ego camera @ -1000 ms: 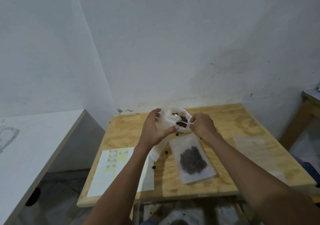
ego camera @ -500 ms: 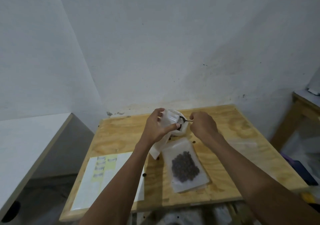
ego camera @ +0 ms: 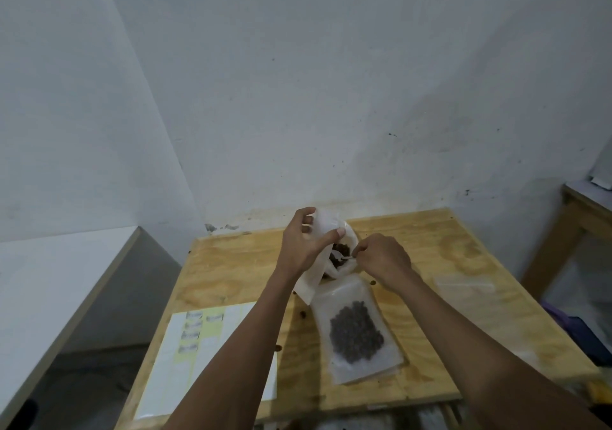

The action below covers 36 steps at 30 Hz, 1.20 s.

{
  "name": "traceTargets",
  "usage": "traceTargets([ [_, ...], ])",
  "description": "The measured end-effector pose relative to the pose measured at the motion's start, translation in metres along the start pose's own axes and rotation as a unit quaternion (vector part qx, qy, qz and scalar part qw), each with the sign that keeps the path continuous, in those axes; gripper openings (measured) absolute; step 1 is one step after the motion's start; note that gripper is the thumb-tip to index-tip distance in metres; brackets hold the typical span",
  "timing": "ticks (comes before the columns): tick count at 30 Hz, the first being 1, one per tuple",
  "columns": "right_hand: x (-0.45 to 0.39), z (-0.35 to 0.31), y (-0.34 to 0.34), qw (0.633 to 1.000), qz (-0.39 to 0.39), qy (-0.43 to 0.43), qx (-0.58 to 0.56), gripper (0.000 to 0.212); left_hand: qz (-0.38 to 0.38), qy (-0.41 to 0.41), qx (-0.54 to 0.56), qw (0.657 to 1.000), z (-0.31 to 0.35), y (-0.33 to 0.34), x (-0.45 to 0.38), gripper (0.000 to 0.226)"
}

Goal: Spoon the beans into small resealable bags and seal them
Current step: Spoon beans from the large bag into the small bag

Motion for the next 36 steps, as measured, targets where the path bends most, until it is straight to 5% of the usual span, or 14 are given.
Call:
traceTargets([
  [22,-0.003,0.002,-0.05,0.986,0.098,-0.02,-0.134,0.03,-0.057,0.013,-0.215,0.975,-0.009,-0.013,0.027,0.114],
  [29,0.036,-0.05,-0.056,0.989,0.095,-0.115,0.023,0.023,-0.042,0.018,-0.223,0.974,-0.003,-0.01,0.025,0.115],
  [33,0.038,-0.042,-0.059,0.98,0.175,-0.083,0.043,0.025,-0.018,-0.001,-0.179,0.984,-0.008,-0.016,0.023,0.114],
  [36,0.03,-0.034,-0.042,0.983,0.138,-0.022,0.119,0.022,-0.003,-0.019,-0.11,0.994,-0.013,-0.018,0.021,0.113],
])
Point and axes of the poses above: each hand's wrist, its own x-axis away from the middle knuckle, its own y-axis out of the palm, z = x × y, the point moved 7 cm from there along -x, towards the middle knuckle, and after that the axes turned 15 degrees about -z, right-handed, at the moved point
